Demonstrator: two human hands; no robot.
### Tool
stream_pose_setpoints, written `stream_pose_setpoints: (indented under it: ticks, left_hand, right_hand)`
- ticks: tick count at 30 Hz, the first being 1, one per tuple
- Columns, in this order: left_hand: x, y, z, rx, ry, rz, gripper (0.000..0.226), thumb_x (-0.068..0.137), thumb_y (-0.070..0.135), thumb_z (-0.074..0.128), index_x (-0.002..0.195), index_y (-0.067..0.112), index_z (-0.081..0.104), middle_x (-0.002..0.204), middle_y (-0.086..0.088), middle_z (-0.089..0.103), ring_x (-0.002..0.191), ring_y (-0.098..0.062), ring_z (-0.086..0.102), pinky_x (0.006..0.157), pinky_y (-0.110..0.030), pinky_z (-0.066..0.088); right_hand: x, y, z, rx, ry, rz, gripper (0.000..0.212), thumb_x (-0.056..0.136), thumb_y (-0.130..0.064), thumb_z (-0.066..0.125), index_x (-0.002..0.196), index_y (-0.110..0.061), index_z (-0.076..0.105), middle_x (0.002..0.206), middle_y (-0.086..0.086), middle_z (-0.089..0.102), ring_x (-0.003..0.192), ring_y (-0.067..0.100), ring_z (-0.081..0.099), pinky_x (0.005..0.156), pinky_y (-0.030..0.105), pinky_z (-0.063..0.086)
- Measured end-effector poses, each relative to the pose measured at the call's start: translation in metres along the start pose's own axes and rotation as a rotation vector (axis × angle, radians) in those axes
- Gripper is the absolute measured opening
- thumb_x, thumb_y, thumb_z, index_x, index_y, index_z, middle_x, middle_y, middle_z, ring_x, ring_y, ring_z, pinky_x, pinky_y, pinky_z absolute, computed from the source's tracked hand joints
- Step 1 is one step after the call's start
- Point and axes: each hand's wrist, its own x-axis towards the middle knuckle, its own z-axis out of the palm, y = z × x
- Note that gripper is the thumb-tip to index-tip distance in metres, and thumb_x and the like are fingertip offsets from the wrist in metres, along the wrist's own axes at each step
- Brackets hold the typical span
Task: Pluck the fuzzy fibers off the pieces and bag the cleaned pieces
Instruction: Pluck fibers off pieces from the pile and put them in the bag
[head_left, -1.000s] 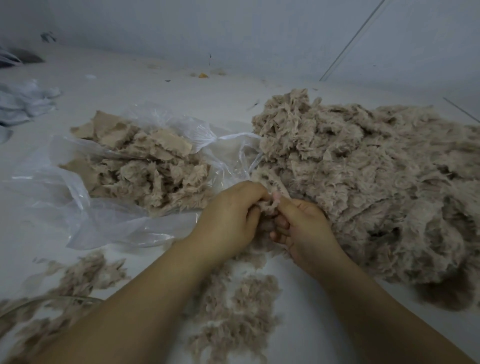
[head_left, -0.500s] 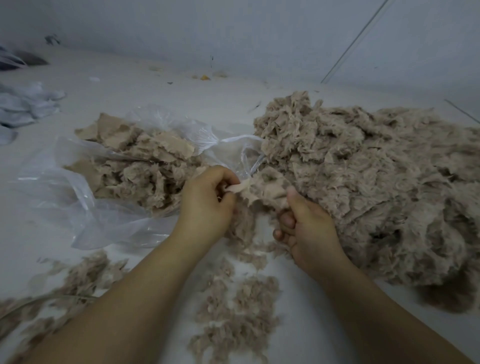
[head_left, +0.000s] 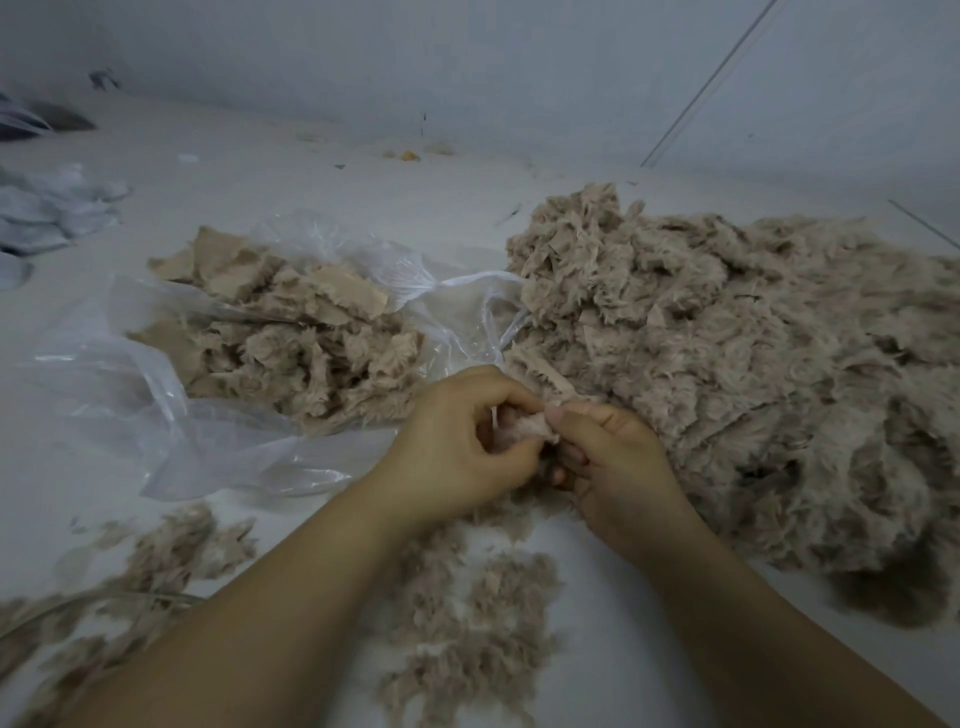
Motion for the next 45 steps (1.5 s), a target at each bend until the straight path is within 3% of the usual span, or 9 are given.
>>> stream_pose_setpoints:
  ticks: [3, 10, 17, 21, 27, 31, 36, 41, 45]
  left_hand:
    - [0.006, 0.001, -0.003, -0.184, 0.123, -0.218, 0.010, 0.085, 0.023, 0.066, 0.076, 0.027, 0.070, 0.066, 0.015, 0.063, 0.048, 0.001, 0.051, 0.048, -0.014, 0.039]
    - [0.006, 0.000, -0.007, -0.383, -0.154, -0.550, 0.017, 0.088, 0.015, 0.070, 0.092, -0.001, 0.068, 0.049, 0.000, 0.050, 0.034, -0.010, 0.036, 0.037, -0.019, 0.029]
    - [0.006, 0.006, -0.007, -0.537, -0.180, -0.562, 0.013, 0.087, -0.002, 0.067, 0.099, -0.007, 0.066, 0.061, -0.007, 0.064, 0.047, -0.006, 0.056, 0.043, -0.013, 0.042]
    - [0.006, 0.001, -0.004, -0.482, -0.094, -0.537, 0.011, 0.089, 0.006, 0.068, 0.082, 0.001, 0.062, 0.047, -0.002, 0.042, 0.035, -0.010, 0.031, 0.035, -0.016, 0.026]
    - [0.008, -0.002, -0.014, -0.495, -0.209, -0.514, 0.020, 0.087, 0.020, 0.069, 0.076, 0.005, 0.061, 0.051, -0.005, 0.044, 0.034, -0.014, 0.033, 0.034, -0.018, 0.025]
    - [0.008, 0.000, -0.006, -0.384, -0.162, -0.414, 0.027, 0.083, 0.028, 0.072, 0.078, 0.003, 0.065, 0.063, -0.002, 0.057, 0.045, -0.006, 0.047, 0.043, -0.016, 0.037]
    - [0.013, -0.005, 0.003, -0.438, 0.019, -0.501, 0.025, 0.088, 0.008, 0.070, 0.064, 0.011, 0.062, 0.050, 0.006, 0.058, 0.039, -0.003, 0.048, 0.041, -0.013, 0.037]
    - [0.017, -0.010, -0.001, -0.385, 0.225, -0.529, 0.030, 0.096, 0.013, 0.059, 0.067, 0.011, 0.055, 0.039, 0.003, 0.043, 0.032, -0.012, 0.035, 0.039, -0.018, 0.028]
    - [0.019, -0.012, -0.016, -0.364, 0.179, -0.537, 0.027, 0.091, 0.005, 0.059, 0.064, 0.007, 0.054, 0.040, -0.009, 0.042, 0.031, -0.016, 0.037, 0.039, -0.019, 0.029]
  right_hand:
    - [0.000, 0.001, 0.000, -0.039, -0.018, 0.003, 0.046, 0.096, -0.007, 0.056, 0.054, -0.022, 0.065, 0.046, -0.006, 0.040, 0.045, 0.007, 0.040, 0.046, 0.021, 0.042]
    - [0.000, -0.001, 0.001, -0.017, -0.006, 0.015, 0.035, 0.085, -0.016, 0.063, 0.050, -0.023, 0.062, 0.045, -0.005, 0.041, 0.045, 0.009, 0.042, 0.048, 0.023, 0.046]
    - [-0.003, -0.003, 0.003, -0.025, -0.029, 0.012, 0.032, 0.098, -0.021, 0.056, 0.075, -0.020, 0.079, 0.069, 0.003, 0.071, 0.061, 0.013, 0.065, 0.052, 0.022, 0.051]
    - [-0.004, -0.005, 0.004, -0.057, -0.099, -0.008, 0.018, 0.076, -0.034, 0.069, 0.082, -0.021, 0.080, 0.081, 0.004, 0.075, 0.068, 0.012, 0.067, 0.055, 0.020, 0.051]
    - [-0.003, -0.003, 0.001, -0.066, -0.114, 0.001, 0.008, 0.075, -0.026, 0.073, 0.076, -0.021, 0.078, 0.072, 0.000, 0.071, 0.061, 0.007, 0.063, 0.053, 0.018, 0.050]
    - [-0.003, -0.001, -0.002, -0.167, -0.100, -0.012, 0.031, 0.080, -0.020, 0.079, 0.085, 0.008, 0.066, 0.075, 0.015, 0.063, 0.060, 0.013, 0.059, 0.051, 0.021, 0.049]
    - [-0.005, -0.005, 0.002, -0.153, -0.132, -0.004, 0.015, 0.072, -0.024, 0.076, 0.058, -0.021, 0.071, 0.061, 0.000, 0.064, 0.054, 0.008, 0.057, 0.051, 0.019, 0.048]
    - [-0.005, -0.007, 0.002, -0.042, -0.082, 0.049, 0.013, 0.067, -0.024, 0.074, 0.056, -0.022, 0.067, 0.064, 0.001, 0.062, 0.055, 0.008, 0.058, 0.050, 0.019, 0.049]
    - [-0.005, -0.009, 0.002, 0.039, -0.067, 0.080, 0.019, 0.078, -0.017, 0.067, 0.061, -0.020, 0.074, 0.062, 0.000, 0.066, 0.053, 0.007, 0.059, 0.049, 0.018, 0.050]
